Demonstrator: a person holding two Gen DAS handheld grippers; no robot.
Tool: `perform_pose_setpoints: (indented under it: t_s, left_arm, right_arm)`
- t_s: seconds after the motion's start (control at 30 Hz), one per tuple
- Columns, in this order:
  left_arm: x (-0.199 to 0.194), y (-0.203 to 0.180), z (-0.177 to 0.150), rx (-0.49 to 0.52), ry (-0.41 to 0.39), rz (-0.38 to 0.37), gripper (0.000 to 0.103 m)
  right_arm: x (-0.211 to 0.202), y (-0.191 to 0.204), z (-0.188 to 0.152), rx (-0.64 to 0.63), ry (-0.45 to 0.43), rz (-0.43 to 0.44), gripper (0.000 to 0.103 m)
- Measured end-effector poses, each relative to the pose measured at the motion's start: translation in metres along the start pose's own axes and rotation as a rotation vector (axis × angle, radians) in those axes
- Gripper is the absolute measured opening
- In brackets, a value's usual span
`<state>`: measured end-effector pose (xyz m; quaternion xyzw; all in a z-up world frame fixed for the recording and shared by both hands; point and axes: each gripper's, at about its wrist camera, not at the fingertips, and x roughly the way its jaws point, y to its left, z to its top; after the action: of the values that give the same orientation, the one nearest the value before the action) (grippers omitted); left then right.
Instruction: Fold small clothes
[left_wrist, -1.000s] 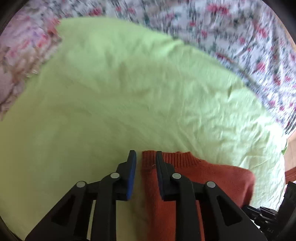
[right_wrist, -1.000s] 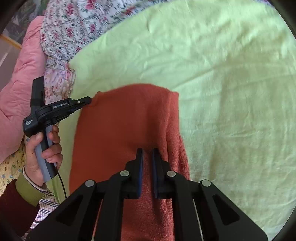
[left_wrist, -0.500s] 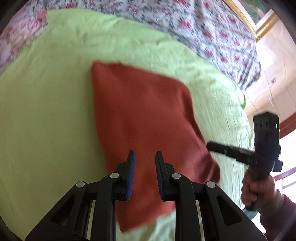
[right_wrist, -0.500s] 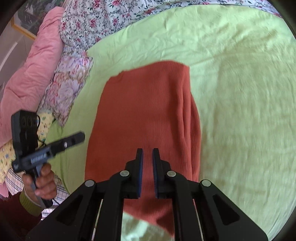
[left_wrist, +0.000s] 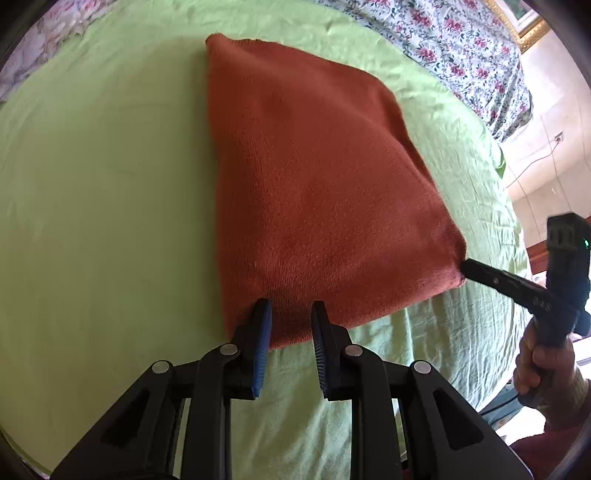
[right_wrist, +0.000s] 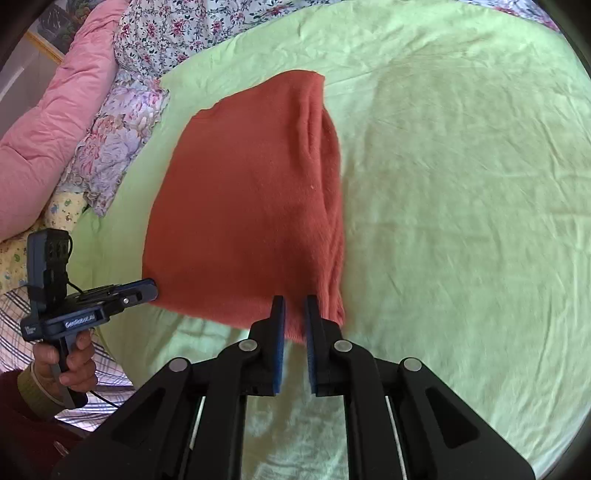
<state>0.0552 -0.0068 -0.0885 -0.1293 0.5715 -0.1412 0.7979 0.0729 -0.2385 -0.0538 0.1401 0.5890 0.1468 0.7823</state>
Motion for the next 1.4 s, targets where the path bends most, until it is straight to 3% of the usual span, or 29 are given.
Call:
perform_pose_setpoints:
  t_s: [0.2, 0.3, 0.4, 0.43, 0.53, 0.6, 0.73, 0.87, 0.93, 1.03, 1.13, 1.3, 1.4]
  left_arm:
    - [0.007, 0.000, 0.002, 0.003, 0.014, -0.001, 0.022]
    - [0.003, -0.001, 0.008, 0.005, 0.013, -0.001, 0.022]
    - [0.003, -0.001, 0.010, 0.025, 0.011, 0.002, 0.022]
    - [0.005, 0.001, 0.009, 0.019, 0.019, -0.001, 0.022]
    - [0.007, 0.008, 0.009, -0.019, 0.033, -0.028, 0.020]
    - [0.011, 0.007, 0.009, -0.012, 0.044, -0.033, 0.019]
    - [0.022, 0.010, 0.010, -0.038, 0.049, -0.034, 0.015]
    - [0.018, 0.014, 0.009, -0.064, 0.056, -0.051, 0.015]
    - [0.012, 0.012, 0.009, -0.061, 0.070, -0.043, 0.016]
    - [-0.012, 0.000, 0.011, -0.028, 0.025, -0.048, 0.024]
    - [-0.031, -0.009, 0.026, 0.001, -0.050, -0.048, 0.031]
    - [-0.020, -0.008, 0.052, -0.014, -0.084, -0.034, 0.031]
    - [0.010, -0.001, 0.060, -0.036, -0.024, -0.007, 0.024]
  right_arm:
    - [-0.003, -0.003, -0.005, 0.009, -0.028, -0.022, 0.033]
    - [-0.003, -0.008, -0.005, 0.021, -0.040, -0.041, 0.033]
    - [0.011, -0.013, -0.002, 0.043, 0.002, -0.008, 0.032]
    - [0.015, -0.012, -0.002, 0.041, 0.015, 0.002, 0.011]
    - [0.001, -0.008, 0.008, 0.043, -0.020, 0.032, 0.004]
    - [-0.015, -0.005, 0.014, 0.011, -0.053, 0.015, 0.004]
    - [0.013, -0.023, 0.008, -0.011, 0.051, -0.060, 0.004]
    - [0.020, -0.033, 0.007, 0.041, 0.064, -0.031, 0.005]
    - [0.015, -0.032, 0.007, 0.047, 0.069, -0.057, 0.020]
    - [-0.006, -0.029, 0.013, 0.055, 0.035, -0.095, 0.023]
    - [-0.027, -0.017, 0.031, 0.054, -0.064, -0.030, 0.023]
    - [0.008, 0.005, 0.058, -0.008, -0.042, 0.022, 0.023]
    - [0.035, 0.001, 0.061, -0.011, -0.005, -0.035, 0.023]
